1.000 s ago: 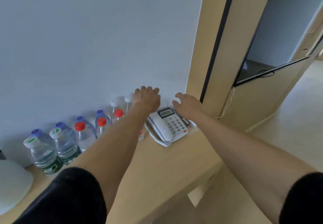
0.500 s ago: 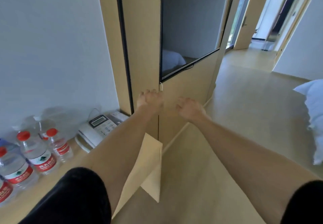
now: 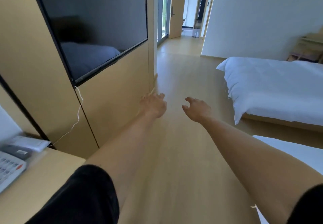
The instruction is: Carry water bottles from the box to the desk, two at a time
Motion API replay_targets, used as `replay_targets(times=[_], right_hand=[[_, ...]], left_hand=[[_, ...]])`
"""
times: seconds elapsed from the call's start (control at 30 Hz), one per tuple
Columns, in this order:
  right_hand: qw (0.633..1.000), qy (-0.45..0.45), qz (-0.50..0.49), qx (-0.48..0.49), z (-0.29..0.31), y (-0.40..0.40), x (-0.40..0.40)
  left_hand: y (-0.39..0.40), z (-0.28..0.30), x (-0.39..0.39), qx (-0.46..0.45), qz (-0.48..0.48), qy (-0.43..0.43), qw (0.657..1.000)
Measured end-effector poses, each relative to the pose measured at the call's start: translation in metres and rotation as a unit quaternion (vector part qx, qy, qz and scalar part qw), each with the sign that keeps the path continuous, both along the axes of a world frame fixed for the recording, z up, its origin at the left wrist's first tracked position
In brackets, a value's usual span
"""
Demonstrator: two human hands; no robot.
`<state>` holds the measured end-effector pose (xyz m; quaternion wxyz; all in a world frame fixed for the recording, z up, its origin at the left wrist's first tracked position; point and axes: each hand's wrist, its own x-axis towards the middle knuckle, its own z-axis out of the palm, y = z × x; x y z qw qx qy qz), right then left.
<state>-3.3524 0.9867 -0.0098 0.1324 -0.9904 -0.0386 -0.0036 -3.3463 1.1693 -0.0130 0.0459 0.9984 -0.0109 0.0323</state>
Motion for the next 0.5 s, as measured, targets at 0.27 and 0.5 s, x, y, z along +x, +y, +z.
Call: replay_targets(times=[0.27,0.5], right_hand=[[0.995,0.043,-0.085,0.011,-0.017,-0.078,0.054],[0.989,0.065,-0.132,0.001,-0.031,-0.1,0.15]], left_hand=[[-0.069,-0.013,0.087,-0.016,-0.066,0.018,0.998],[-0.085,-0.023,0.205,-0.018,-0.097,0.043,0.994]])
